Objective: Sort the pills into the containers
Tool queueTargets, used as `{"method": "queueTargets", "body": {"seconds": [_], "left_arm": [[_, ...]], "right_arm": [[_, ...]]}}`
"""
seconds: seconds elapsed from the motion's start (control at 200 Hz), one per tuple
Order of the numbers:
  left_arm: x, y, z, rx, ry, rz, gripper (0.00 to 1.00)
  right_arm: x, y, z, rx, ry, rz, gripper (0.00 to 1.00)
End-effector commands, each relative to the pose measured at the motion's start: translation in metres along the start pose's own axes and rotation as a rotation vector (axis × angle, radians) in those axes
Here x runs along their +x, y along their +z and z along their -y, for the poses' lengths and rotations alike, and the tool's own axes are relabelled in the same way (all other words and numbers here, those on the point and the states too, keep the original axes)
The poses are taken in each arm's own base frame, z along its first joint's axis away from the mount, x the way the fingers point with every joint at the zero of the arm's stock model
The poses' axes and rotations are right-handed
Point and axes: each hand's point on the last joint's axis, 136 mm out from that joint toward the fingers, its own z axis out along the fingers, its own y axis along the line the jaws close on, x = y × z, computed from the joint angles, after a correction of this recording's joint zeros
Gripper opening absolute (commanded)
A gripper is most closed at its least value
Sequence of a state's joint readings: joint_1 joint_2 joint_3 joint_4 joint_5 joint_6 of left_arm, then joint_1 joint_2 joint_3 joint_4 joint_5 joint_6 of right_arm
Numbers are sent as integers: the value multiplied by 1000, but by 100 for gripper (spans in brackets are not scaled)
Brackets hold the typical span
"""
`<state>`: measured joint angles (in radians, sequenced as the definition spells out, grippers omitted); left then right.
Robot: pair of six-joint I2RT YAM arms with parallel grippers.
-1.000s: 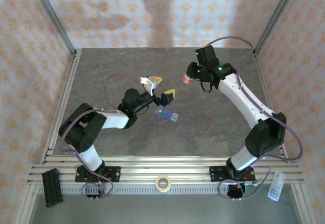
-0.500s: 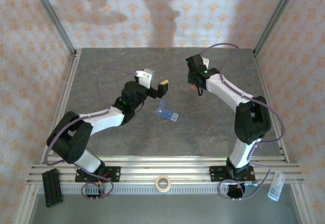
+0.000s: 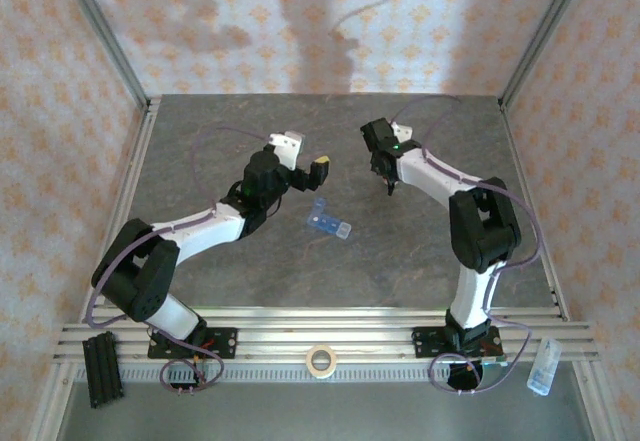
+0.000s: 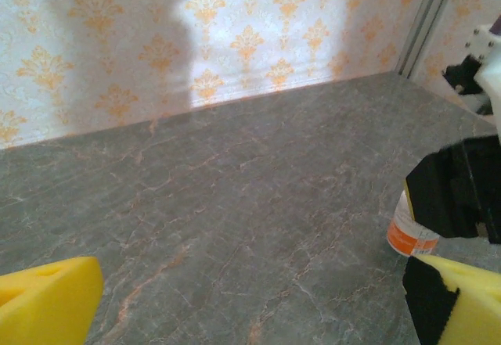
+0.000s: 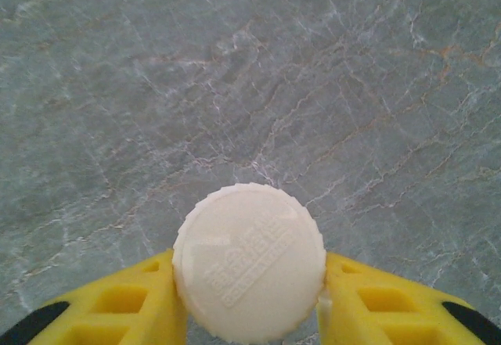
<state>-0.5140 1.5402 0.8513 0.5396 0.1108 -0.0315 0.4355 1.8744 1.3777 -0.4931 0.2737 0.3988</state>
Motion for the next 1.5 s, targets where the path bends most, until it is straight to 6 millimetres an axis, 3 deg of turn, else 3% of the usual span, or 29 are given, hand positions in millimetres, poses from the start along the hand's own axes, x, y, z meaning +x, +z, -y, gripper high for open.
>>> {"method": "queueTargets", "body": {"seconds": [0.0, 0.095, 0.305, 0.435, 0.576, 0.701, 0.856, 1.031, 1.271, 1.496], "left_arm": [[-7, 2, -6, -28, 17, -50, 100], [-9, 1, -7, -32, 21, -48, 100], [-5, 0, -7, -29, 33, -95, 100], [0, 1, -9, -43, 49, -154, 100], [3, 3, -12, -58, 86, -223, 100], [12, 8, -16, -71, 122, -319, 100], [29, 14, -21, -83, 159, -434, 100], [48, 21, -25, -94, 176, -555, 100], [70, 29, -24, -84, 176, -688, 100], [82, 31, -24, -81, 168, -762, 100]], "right_arm": [[6, 11, 7, 47, 38, 6, 44], [14, 16, 8, 45, 41, -9, 48], [16, 9, 7, 22, 34, -24, 75], [-6, -17, 4, -28, 33, 8, 84], [-30, -55, 7, -79, 49, 57, 85], [-30, -83, 5, -176, 57, 43, 84], [-6, -109, -7, -315, 6, -19, 84], [43, -127, -27, -420, -120, -115, 83], [107, -113, -43, -458, -208, -243, 83], [135, -95, -53, -435, -259, -293, 83]]}}
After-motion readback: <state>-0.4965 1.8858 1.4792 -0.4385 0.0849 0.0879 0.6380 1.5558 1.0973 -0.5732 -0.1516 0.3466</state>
